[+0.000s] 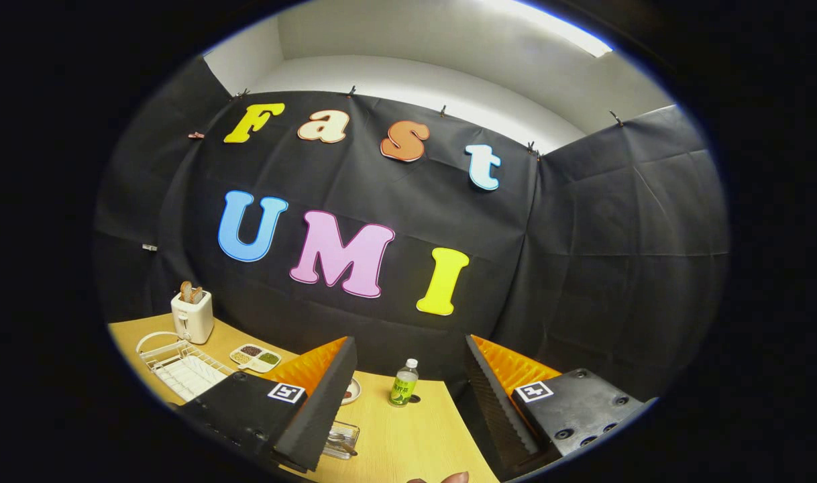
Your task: Take the plate from the dish rack, then take the spoon from the basket and place it into the plate.
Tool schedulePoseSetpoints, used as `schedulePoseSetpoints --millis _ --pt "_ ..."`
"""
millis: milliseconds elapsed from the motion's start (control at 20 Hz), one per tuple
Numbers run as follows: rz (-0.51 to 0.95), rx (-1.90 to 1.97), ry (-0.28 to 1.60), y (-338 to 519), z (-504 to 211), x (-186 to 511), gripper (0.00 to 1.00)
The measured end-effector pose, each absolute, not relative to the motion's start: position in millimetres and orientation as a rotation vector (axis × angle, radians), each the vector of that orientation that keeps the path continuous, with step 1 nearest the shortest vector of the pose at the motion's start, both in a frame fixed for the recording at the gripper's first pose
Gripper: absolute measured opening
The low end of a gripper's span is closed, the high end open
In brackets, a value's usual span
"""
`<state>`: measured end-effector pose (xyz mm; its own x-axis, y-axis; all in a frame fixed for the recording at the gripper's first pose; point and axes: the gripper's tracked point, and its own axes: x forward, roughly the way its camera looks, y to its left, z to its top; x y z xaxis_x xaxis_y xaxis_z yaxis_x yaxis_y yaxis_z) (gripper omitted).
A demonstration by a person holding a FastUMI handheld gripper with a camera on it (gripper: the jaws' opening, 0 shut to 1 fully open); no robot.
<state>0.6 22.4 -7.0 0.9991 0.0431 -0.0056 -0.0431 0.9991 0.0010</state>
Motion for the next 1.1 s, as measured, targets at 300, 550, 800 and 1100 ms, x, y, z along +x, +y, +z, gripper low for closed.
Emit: schedulePoseSetpoints --millis 300,550,800,1100 --pt "0.061 0.009 0.006 31 -4 0 0.97" --pt "0.224 0.059 0.127 86 -23 -5 0.97" --pt "0.327 0.079 0.271 149 -48 7 0.98" --pt "0.303 0.044 0.544 208 -112 32 0.95"
